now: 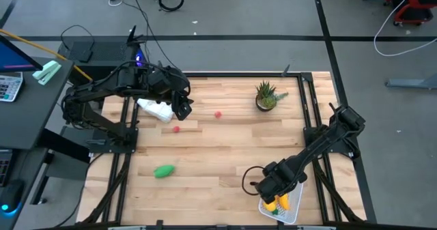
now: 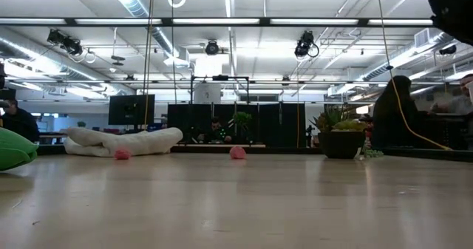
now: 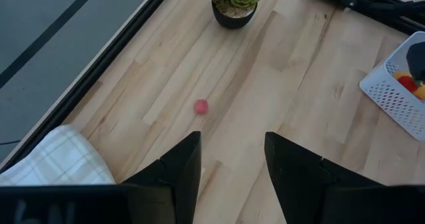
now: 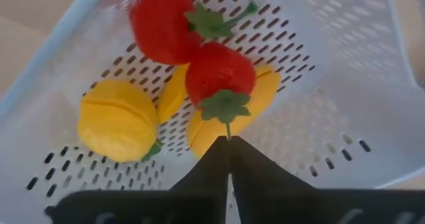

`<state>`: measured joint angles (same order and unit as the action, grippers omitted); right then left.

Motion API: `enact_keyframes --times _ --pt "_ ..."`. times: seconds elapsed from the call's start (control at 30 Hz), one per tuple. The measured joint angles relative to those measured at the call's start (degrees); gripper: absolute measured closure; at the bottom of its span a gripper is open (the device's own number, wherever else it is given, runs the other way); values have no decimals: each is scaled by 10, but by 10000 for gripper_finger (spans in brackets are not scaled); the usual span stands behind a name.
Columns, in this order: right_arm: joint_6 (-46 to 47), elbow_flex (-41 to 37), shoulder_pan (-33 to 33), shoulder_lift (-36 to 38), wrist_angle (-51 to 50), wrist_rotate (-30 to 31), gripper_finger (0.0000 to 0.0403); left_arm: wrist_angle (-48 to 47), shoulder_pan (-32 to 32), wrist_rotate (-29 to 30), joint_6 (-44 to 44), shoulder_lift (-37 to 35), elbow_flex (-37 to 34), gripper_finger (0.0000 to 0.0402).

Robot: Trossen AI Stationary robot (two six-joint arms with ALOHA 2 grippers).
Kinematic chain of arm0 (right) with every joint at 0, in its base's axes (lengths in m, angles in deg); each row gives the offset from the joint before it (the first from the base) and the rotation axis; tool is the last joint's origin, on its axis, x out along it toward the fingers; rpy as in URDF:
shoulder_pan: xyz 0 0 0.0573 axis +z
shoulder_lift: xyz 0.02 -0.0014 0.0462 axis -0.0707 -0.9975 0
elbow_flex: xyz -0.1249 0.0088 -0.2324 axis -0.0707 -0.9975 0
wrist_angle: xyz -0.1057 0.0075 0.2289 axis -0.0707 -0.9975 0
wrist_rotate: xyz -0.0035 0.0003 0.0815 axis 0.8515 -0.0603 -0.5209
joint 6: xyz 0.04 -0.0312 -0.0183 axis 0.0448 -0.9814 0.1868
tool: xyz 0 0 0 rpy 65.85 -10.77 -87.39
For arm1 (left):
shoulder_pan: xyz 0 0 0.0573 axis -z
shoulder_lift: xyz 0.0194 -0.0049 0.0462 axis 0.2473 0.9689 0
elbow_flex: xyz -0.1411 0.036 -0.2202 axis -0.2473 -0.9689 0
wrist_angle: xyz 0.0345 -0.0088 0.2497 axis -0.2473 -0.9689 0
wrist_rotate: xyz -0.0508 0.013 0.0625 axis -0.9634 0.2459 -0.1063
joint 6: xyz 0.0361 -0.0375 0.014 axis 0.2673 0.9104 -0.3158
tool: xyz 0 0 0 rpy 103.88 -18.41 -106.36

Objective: Pick and placing Produce into tupperware
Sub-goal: Put the strawberry into the white bin, then put the corn into the white bin

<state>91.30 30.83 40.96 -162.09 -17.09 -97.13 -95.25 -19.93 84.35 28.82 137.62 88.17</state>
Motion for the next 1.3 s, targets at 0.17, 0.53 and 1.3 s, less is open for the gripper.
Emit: enact_keyframes --times 0.17,0.53,1.3 --pt "-2 -1 -7 0 -1 -4 341 0 0 0 4 0 0 230" --pt "-4 20 -45 16 -1 9 244 0 0 0 20 1 0 230" --pt "-270 61 -260 198 4 463 240 44 -41 -17 19 246 0 230"
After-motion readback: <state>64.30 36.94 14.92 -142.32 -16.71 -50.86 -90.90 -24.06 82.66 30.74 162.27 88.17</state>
